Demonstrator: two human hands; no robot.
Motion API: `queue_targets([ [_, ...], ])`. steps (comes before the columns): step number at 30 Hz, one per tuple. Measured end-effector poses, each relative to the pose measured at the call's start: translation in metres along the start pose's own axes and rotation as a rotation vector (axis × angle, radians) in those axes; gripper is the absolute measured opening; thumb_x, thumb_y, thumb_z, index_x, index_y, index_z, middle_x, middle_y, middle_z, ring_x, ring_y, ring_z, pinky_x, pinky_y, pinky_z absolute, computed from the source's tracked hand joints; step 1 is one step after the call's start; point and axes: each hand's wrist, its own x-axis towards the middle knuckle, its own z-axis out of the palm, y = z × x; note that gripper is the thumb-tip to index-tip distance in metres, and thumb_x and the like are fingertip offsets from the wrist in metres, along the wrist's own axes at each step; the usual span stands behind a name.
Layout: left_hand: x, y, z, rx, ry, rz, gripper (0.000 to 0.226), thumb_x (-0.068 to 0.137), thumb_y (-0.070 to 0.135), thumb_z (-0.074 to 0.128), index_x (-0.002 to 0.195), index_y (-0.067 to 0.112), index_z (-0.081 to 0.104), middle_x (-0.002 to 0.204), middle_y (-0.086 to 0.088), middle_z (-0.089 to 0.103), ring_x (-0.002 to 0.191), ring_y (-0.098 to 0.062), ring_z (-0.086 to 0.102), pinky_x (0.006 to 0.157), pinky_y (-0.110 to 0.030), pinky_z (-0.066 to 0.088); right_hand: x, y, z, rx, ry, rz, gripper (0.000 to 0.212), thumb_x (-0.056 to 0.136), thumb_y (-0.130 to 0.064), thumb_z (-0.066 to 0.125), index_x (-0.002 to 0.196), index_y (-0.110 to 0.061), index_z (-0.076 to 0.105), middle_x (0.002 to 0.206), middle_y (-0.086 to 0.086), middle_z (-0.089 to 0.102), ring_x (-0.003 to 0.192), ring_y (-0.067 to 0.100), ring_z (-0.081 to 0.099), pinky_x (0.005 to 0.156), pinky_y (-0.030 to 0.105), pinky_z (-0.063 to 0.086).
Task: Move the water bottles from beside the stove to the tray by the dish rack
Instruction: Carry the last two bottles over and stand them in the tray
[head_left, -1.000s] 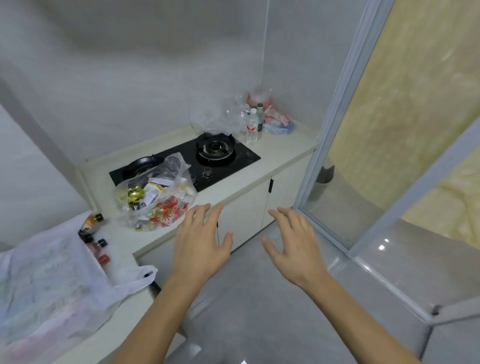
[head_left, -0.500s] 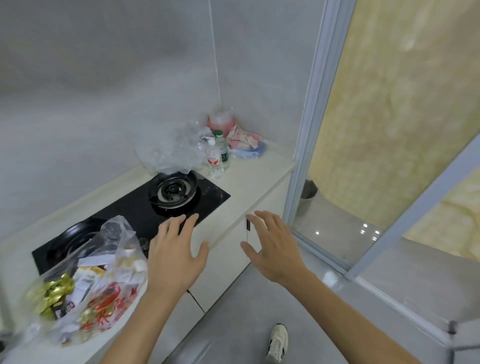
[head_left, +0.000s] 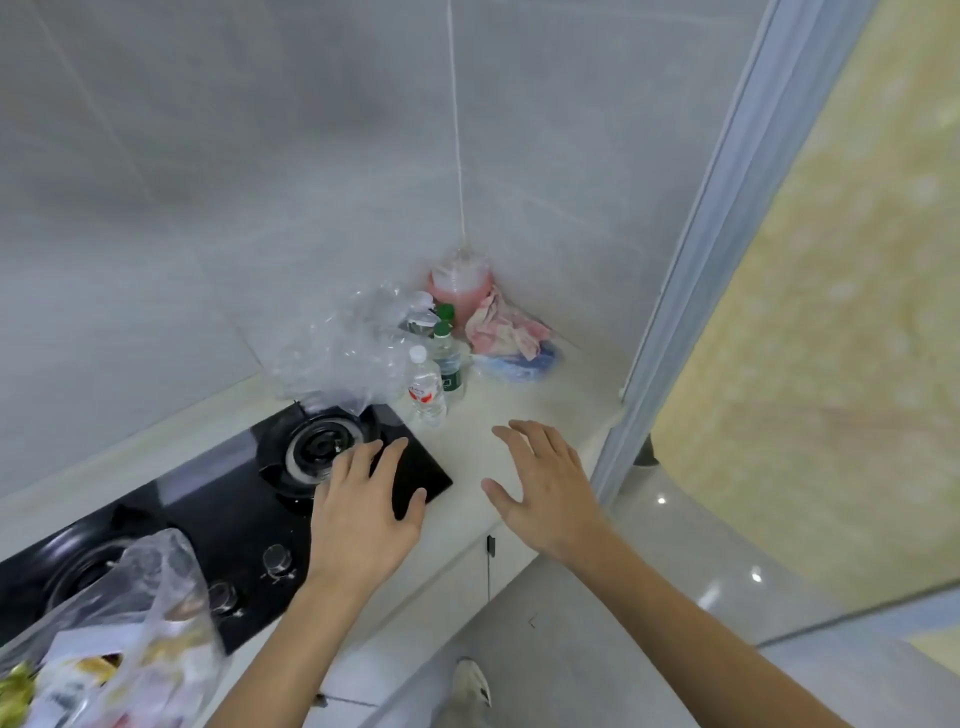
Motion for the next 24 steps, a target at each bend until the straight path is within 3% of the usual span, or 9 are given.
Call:
queue_targets([
  [4, 0.061, -0.006, 0.025, -0.003, 0.015, -0.044, 0.064, 0.09, 0.049, 0.065, 0.148, 0.026, 0.051, 0.142, -0.001, 0.056, 0.135, -0.029, 0.048, 0.101, -0.051, 0.051, 0.067, 0.018, 0.013, -0.022, -0.034, -0.023, 0.069, 0.092, -0.061, 0.045, 0.151, -0.024, 0.045, 0.154, 0.001, 0.048, 0.142, 0.025, 0.043, 0.115, 0.045, 0.041],
  [11, 0.178, -0.017, 0.08, -0.01, -0.092, -0.141, 0.065, 0.085, 0.051, 0.067, 0.144, 0.026, 0.055, 0.134, -0.006, 0.06, 0.128, -0.034, 0.053, 0.097, -0.052, 0.052, 0.176, 0.069, 0.014, -0.061, -0.091, 0.043, 0.067, 0.096, -0.051, 0.062, 0.152, -0.019, 0.044, 0.151, 0.005, 0.049, 0.139, 0.032, 0.045, 0.109, 0.047, 0.045],
  [15, 0.222, -0.031, 0.1, -0.137, -0.176, -0.307, 0.067, 0.089, 0.05, 0.069, 0.149, 0.025, 0.049, 0.138, -0.01, 0.056, 0.131, -0.039, 0.049, 0.104, -0.053, 0.047, 0.232, 0.084, 0.027, -0.04, -0.182, 0.031, 0.07, 0.095, -0.049, 0.065, 0.153, -0.018, 0.043, 0.151, 0.009, 0.048, 0.14, 0.036, 0.044, 0.112, 0.049, 0.042],
  [18, 0.245, -0.036, 0.119, -0.31, -0.289, -0.457, 0.073, 0.088, 0.049, 0.073, 0.151, 0.024, 0.043, 0.14, -0.012, 0.053, 0.135, -0.037, 0.048, 0.107, -0.045, 0.043, 0.273, 0.08, 0.044, -0.005, -0.313, -0.009, 0.07, 0.096, -0.047, 0.065, 0.154, -0.019, 0.039, 0.152, 0.009, 0.046, 0.142, 0.035, 0.042, 0.111, 0.047, 0.043],
  [21, 0.257, -0.037, 0.138, -0.498, -0.31, -0.561, 0.074, 0.085, 0.044, 0.081, 0.147, 0.021, 0.047, 0.135, -0.01, 0.056, 0.129, -0.03, 0.055, 0.095, -0.031, 0.041, 0.311, 0.071, 0.066, 0.05, -0.39, -0.034, 0.064, 0.094, -0.044, 0.067, 0.146, -0.017, 0.043, 0.147, 0.011, 0.049, 0.137, 0.037, 0.047, 0.104, 0.048, 0.047],
  [24, 0.263, -0.036, 0.153, -0.555, -0.275, -0.652, 0.075, 0.078, 0.047, 0.087, 0.14, 0.02, 0.053, 0.124, -0.007, 0.063, 0.114, -0.024, 0.06, 0.084, -0.028, 0.04, 0.343, 0.062, 0.087, 0.03, -0.426, -0.072, 0.06, 0.089, -0.047, 0.072, 0.132, -0.014, 0.048, 0.135, 0.01, 0.055, 0.128, 0.037, 0.054, 0.091, 0.046, 0.052],
])
